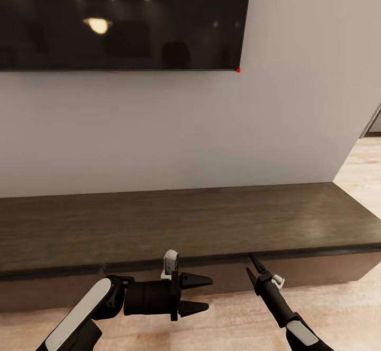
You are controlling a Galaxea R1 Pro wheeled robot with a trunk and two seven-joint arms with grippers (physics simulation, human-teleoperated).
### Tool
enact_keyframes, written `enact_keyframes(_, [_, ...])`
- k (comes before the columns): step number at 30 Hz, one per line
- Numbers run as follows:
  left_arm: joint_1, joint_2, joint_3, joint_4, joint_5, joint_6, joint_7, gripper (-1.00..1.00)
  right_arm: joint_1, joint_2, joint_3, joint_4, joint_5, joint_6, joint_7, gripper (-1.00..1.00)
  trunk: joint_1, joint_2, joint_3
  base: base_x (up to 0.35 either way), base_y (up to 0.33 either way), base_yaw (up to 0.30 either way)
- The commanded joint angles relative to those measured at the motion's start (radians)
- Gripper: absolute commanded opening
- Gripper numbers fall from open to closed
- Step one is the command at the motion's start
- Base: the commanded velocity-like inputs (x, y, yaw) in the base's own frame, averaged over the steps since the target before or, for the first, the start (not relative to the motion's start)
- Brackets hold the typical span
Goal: Place each of the two pumpkins and all three candles from the living room inside a cabinet in the living room (use any cabinet), then make sure every cabinet is closed, and position the cauldron so it is next to a table in the living room.
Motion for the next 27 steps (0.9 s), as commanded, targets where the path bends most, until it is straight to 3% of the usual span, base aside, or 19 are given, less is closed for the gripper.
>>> enact_keyframes(1, [-0.001,0.001,-0.001,-0.001,0.011,0.0,0.009,1.0,-0.001,-0.001,0.008,0.001,-0.011,0.006,0.003,1.0,0.0,-0.001,-0.005,0.0,0.0,0.0])
enact_keyframes(3, [-0.001,0.001,0.0,-0.001,0.011,0.0,0.009,1.0,-0.001,-0.001,0.008,0.001,-0.011,0.006,0.003,1.0,0.001,-0.001,-0.012,0.0,0.0,0.0])
enact_keyframes(27, [-0.001,0.001,-0.001,-0.001,0.009,0.0,0.009,1.0,-0.001,-0.001,0.008,0.001,-0.011,0.006,0.002,1.0,0.001,-0.001,-0.012,0.006,0.0,0.0])
